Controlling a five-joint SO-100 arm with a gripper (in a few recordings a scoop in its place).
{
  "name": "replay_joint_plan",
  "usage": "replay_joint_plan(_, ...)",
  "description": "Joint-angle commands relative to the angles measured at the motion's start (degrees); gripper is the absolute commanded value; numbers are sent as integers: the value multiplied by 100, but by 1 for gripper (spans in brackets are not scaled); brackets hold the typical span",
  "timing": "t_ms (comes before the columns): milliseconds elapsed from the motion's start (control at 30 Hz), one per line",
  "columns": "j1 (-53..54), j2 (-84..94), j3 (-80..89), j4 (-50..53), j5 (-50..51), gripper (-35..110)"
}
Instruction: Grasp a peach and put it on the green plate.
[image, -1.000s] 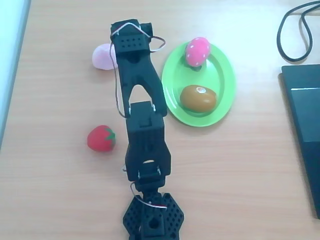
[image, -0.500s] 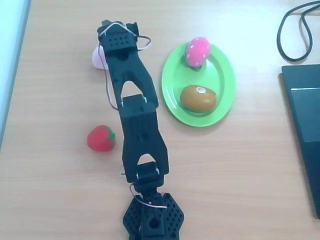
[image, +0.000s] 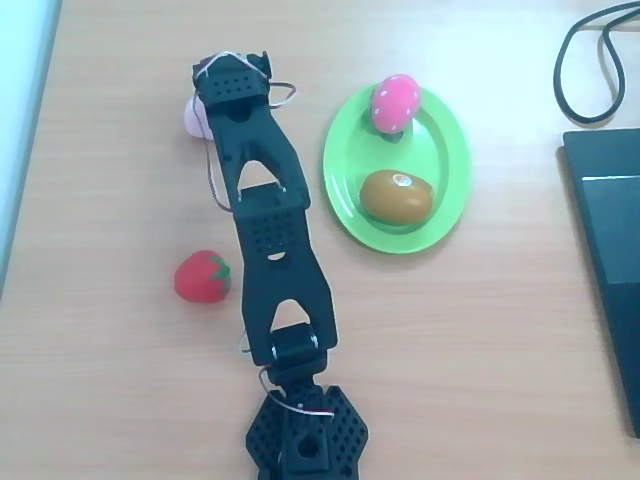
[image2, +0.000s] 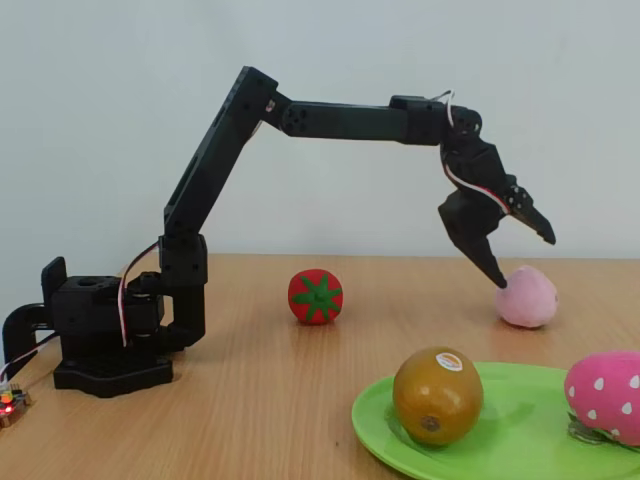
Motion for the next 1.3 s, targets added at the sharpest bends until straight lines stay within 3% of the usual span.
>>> replay_joint_plan(0,-158,97,0,158,-105,44)
replay_joint_plan(567,-114,-272,18,176,-97,45)
replay_joint_plan(1267,-97,-1187,-1125,176,-105,47)
